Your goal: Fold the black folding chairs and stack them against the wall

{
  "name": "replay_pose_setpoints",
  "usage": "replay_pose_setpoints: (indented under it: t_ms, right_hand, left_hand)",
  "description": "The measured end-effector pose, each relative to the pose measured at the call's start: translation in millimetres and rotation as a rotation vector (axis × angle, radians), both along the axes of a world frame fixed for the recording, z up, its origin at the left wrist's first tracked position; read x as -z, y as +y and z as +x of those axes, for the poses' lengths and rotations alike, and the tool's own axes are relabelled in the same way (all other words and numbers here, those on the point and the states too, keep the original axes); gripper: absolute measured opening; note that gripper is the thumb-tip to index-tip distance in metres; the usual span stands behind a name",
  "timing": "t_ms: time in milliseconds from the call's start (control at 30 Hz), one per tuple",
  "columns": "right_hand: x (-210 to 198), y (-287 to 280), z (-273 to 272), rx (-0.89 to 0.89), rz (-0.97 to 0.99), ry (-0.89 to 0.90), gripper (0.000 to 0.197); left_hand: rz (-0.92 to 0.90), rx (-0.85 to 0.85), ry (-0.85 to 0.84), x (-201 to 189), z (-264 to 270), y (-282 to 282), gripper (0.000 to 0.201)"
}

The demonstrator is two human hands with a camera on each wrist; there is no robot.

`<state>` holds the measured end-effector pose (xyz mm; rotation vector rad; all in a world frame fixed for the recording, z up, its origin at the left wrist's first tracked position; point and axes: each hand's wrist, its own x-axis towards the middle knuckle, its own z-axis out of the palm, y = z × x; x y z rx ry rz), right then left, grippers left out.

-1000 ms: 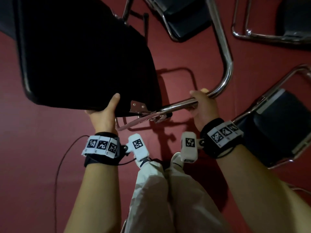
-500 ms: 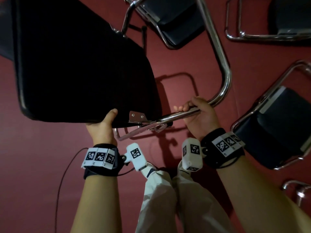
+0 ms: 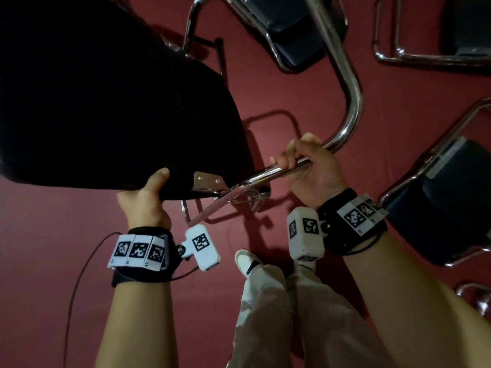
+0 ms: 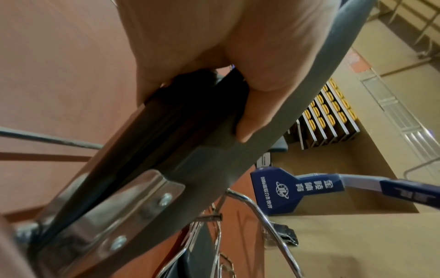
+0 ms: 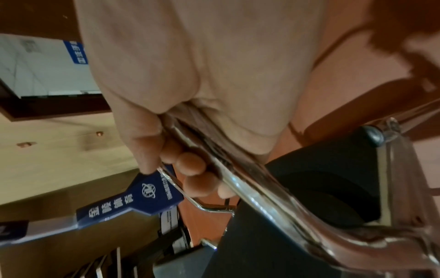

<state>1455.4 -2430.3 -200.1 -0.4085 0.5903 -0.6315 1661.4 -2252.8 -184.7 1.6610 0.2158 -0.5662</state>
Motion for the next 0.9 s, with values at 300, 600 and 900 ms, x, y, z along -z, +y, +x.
replay_pose_setpoints:
  t_ms: [300,600,900]
  right_hand:
    - [-2.0,37.9,60.5,-0.244,0.011,-0.145,0.037]
    - [-7.1,32.5,53.6,-0.205,0.024,0.005,0.035]
    - [9.6,2.7,-4.7,0.008,0.246,0.173,0.041]
  left_hand:
    - [0.085,-0.113,-0.111,-22.2,26.4,78.8,0.048]
    - [0.069,-0.143,-0.109,-24.4,7.9,80.8,0.07]
    - [0.147,-0.109,-0.147,-17.4,-43.5,28.0,0.075]
